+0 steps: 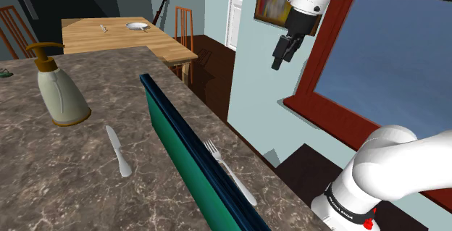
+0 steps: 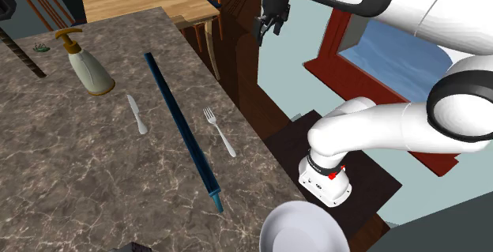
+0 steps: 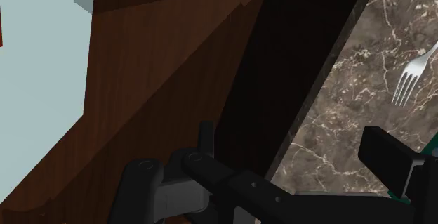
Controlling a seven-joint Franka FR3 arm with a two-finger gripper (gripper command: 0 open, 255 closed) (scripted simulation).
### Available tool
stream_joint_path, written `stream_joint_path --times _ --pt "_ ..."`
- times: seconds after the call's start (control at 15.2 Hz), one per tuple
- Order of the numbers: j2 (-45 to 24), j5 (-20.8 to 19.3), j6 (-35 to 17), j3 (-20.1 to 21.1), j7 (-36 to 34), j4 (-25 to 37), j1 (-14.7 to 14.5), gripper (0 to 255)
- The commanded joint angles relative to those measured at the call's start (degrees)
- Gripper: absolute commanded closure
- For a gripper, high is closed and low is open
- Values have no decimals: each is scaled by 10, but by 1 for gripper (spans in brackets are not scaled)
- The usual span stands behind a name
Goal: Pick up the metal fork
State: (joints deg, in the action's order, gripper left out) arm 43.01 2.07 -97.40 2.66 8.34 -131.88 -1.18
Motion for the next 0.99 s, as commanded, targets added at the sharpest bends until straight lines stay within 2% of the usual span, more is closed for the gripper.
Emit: stream_joint_path --times 0.0,0.46,0.92 --pt "0 0 0 0 0 0 0 0" --pt "10 49 -61 83 -114 -80 -16 0" --pt "-26 102 -134 176 -230 -122 -34 0"
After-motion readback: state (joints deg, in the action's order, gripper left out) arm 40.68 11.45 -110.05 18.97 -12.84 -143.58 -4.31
